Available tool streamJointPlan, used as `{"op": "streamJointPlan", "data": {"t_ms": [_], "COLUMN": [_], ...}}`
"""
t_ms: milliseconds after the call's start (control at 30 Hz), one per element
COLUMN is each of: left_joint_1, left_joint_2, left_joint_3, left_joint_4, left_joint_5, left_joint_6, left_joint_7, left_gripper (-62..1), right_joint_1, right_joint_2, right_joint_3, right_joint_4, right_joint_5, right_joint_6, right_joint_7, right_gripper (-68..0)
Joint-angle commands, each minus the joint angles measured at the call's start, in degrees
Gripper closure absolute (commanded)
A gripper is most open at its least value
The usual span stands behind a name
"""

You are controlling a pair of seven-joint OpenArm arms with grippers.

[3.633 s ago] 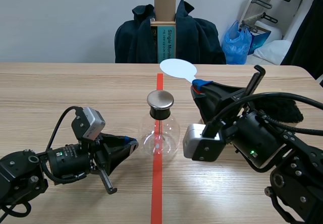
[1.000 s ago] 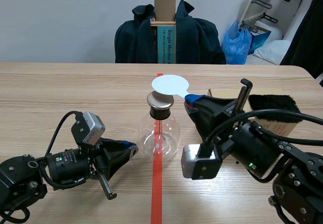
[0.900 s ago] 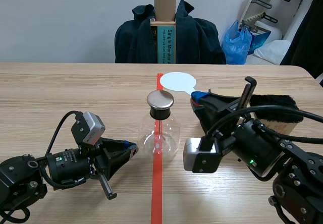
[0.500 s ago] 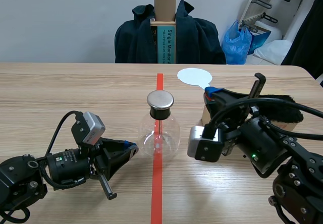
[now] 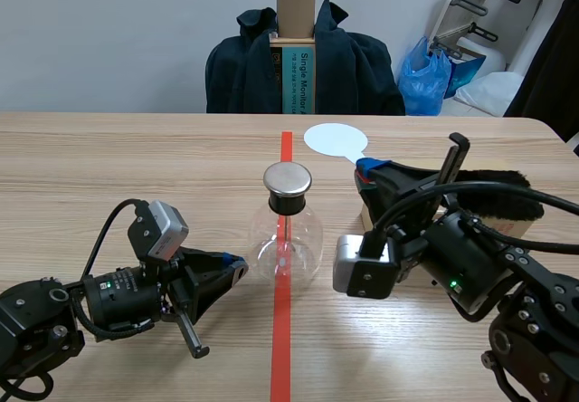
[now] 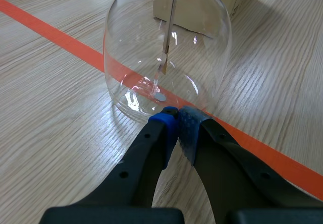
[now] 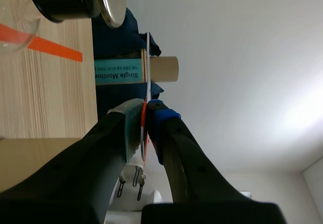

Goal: Do the electroscope experiment.
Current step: 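Move the plate toward and away from the electroscope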

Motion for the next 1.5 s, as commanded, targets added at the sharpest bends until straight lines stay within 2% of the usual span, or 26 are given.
{"op": "streamJointPlan", "data": {"t_ms": [0,367,700,1167,1467], "left_joint_1": [-0.3,-0.3,-0.3,-0.3,-0.3], "left_joint_2": [0.1,0.1,0.1,0.1,0.1], "left_joint_3": [-0.1,-0.1,-0.1,-0.1,-0.1], "left_joint_4": [0.8,0.8,0.8,0.8,0.8], "left_joint_5": [-0.4,-0.4,-0.4,-0.4,-0.4], "left_joint_6": [-0.1,-0.1,-0.1,-0.1,-0.1], "left_joint_7": [-0.8,-0.8,-0.8,-0.8,-0.8], "left_gripper": [-2.9,-2.9,-2.9,-2.9,-2.9], "right_joint_1": [0.7,0.6,0.6,0.6,0.6], "right_joint_2": [0.9,0.9,0.9,0.9,0.9], "right_joint_3": [0.9,0.9,0.9,0.9,0.9], "right_joint_4": [0.4,0.4,0.4,0.4,0.4], "right_joint_5": [0.5,0.1,0.1,-0.1,-0.1], "right_joint_6": [-0.9,-0.8,-0.8,-0.8,-0.7], "right_joint_7": [1.5,10.8,14.4,15.2,8.5], "right_gripper": [-0.7,-0.7,-0.7,-0.7,-0.7]}}
